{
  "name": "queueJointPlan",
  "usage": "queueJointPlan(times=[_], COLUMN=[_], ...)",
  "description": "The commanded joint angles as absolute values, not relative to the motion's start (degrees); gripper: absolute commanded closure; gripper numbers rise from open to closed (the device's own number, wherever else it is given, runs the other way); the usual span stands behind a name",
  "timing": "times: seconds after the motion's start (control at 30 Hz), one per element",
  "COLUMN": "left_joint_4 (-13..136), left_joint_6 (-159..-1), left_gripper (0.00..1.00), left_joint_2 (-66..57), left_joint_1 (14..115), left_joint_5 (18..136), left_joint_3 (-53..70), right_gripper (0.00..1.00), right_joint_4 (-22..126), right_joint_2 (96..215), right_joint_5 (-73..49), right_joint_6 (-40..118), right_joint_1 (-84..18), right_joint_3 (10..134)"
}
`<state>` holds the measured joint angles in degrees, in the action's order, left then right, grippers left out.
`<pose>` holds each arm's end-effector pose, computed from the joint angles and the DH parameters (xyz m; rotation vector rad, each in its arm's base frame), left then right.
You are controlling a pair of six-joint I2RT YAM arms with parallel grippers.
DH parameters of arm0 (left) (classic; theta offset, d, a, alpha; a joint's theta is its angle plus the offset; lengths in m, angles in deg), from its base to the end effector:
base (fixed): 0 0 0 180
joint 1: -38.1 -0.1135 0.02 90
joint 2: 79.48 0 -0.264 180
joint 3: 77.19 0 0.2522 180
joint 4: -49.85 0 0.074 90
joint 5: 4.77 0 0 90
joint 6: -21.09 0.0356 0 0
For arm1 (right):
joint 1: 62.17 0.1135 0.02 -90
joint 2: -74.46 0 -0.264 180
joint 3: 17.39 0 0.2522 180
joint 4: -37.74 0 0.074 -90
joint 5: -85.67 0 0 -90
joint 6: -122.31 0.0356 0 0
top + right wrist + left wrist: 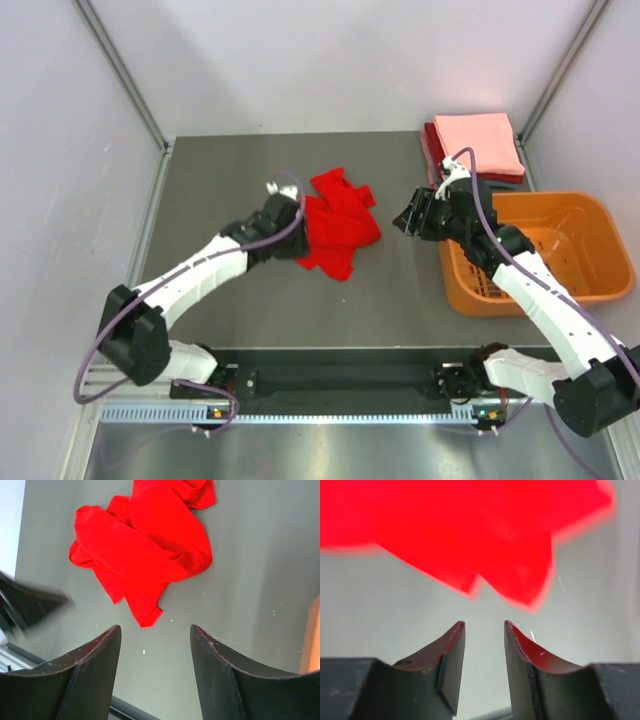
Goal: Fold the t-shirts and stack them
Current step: Flatten the tshirt out
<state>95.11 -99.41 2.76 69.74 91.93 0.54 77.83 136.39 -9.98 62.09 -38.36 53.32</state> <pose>0.2630 -0.1572 0.2718 -0.0283 2.4613 -0.3418 0.2168 0.0995 0.3281 0.0532 2.1849 0.6499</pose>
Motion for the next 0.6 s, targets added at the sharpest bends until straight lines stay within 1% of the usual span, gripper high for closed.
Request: queueJointPlan(times=[0.0, 0.07, 0.1, 0.23, 0.43, 0.57], left_joint_4=[83.6, 79.5, 79.1, 74.8, 70.1, 68.7], left_joint_6=[-107.4, -108.1, -108.1, -108.8, -109.7, -110.0], left_gripper=[0.57, 0.52, 0.51, 0.51, 0.48, 0.48], left_joint_2=[-2.7, -2.7, -0.9, 4.6, 11.9, 15.6], left_joint_1=[74.9, 77.7, 78.2, 79.4, 80.0, 80.5], left_joint_5=[85.7, 85.6, 85.7, 82.2, 81.0, 80.7], left_joint_3=[-10.9, -14.3, -14.6, -14.8, -13.7, -12.8], right_gripper=[0.42, 0.42, 0.42, 0.42, 0.43, 0.43], right_joint_4=[76.0, 75.7, 75.5, 74.4, 72.3, 72.2], right_joint_2=[136.3, 136.1, 135.8, 135.9, 138.4, 140.3], right_joint_5=[-9.8, -9.5, -9.4, -9.1, -8.4, -7.3], right_joint_6=[61.7, 61.8, 61.9, 62.5, 63.8, 63.7], right_joint_1=[-37.2, -37.1, -37.1, -36.9, -35.5, -34.0], right_joint_3=[53.6, 53.2, 52.8, 51.3, 48.6, 48.9])
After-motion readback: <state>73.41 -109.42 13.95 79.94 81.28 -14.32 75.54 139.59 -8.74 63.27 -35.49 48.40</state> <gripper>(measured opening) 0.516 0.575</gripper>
